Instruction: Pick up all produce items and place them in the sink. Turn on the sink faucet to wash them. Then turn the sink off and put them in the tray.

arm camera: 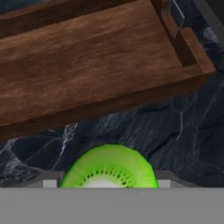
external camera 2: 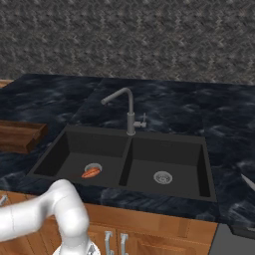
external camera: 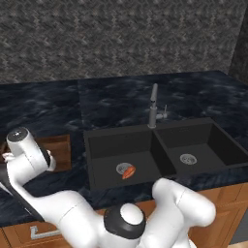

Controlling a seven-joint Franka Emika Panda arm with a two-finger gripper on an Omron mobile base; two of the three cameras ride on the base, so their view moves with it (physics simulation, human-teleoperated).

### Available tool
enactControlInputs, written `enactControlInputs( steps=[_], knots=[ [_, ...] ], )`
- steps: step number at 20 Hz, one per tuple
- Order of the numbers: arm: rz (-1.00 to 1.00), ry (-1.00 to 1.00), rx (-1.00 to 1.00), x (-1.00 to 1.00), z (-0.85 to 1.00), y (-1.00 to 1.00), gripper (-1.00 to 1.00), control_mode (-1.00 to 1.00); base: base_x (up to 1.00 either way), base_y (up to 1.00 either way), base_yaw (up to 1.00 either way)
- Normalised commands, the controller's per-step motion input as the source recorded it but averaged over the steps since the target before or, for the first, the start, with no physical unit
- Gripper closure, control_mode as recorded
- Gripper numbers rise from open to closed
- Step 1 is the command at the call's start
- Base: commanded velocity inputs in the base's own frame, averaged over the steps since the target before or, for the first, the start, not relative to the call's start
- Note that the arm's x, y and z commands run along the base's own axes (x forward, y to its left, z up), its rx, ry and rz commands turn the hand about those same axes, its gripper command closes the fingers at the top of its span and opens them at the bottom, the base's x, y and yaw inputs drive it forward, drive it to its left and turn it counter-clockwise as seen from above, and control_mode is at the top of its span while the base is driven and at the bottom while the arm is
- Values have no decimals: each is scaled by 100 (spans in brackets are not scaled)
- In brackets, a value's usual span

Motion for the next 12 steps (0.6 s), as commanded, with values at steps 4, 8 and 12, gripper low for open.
enactControlInputs(
  steps=[4, 8, 12],
  knots=[
    [-6, 1, 16, -17, 13, -91, 100, -100, 0, 0, 0],
    [-6, 0, 16, -25, 12, -94, 100, -100, 0, 0, 0],
    [-9, 4, 13, -16, 6, -95, 100, -100, 0, 0, 0]
  ],
)
